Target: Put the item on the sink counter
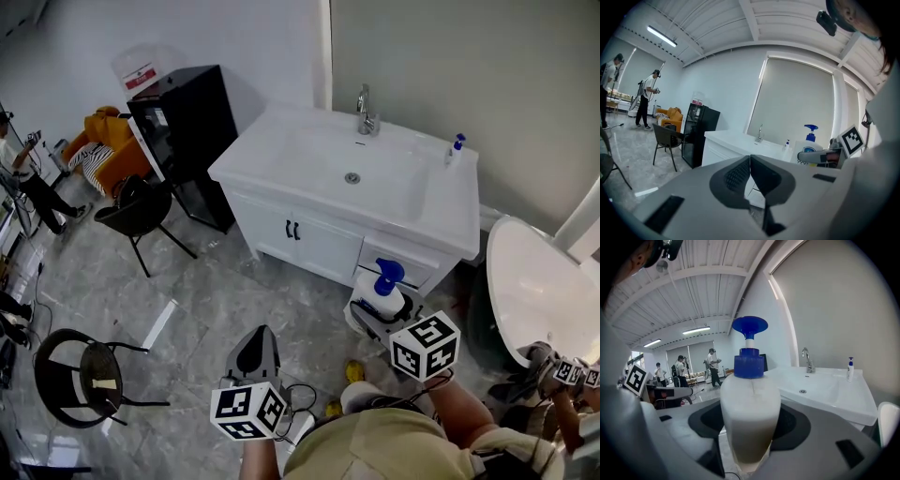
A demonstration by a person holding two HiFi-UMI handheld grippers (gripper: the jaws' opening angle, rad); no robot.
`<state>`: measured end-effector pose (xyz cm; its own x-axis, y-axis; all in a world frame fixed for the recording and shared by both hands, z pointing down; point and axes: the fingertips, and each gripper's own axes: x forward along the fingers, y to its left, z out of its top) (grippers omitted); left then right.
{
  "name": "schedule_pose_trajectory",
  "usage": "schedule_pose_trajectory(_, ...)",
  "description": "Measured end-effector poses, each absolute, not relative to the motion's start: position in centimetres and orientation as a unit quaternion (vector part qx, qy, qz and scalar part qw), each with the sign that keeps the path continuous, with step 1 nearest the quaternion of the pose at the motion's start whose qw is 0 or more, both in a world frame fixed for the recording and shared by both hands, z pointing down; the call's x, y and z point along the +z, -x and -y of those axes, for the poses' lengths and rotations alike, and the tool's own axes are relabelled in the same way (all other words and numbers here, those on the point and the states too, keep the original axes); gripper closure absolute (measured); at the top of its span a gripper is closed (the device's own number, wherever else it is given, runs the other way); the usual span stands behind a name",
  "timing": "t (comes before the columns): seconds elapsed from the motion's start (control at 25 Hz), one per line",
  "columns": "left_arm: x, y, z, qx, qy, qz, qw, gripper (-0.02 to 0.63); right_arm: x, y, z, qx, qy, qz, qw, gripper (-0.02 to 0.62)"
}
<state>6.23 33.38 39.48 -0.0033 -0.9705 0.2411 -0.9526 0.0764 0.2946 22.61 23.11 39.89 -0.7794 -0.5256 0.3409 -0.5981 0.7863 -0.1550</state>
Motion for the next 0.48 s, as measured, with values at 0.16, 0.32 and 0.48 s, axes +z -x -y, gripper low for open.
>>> schedule_pose_trajectory(0.16, 39.2, -6.4, -31.1, 0.004, -0.679, 0.714, 0.171, 0.569, 39.7, -22.3, -21.1, 0.125, -0.295, 0.937, 0.139, 0.316)
schedule_pose_trajectory(0.32, 39.1, -6.4, -28.4, 0.007, -0.68, 0.713, 0.171, 0.571, 39.6, -22.1, -18.8, 0.124, -0.289, 0.939, 0.141, 0.316)
schedule_pose_trajectory(0.48, 39.0, -6.9, -25.8, 0.013, -0.679, 0.712, 0.177, 0.571, 39.5, -22.0, -16.4, 0.128, -0.284, 0.94, 0.138, 0.316)
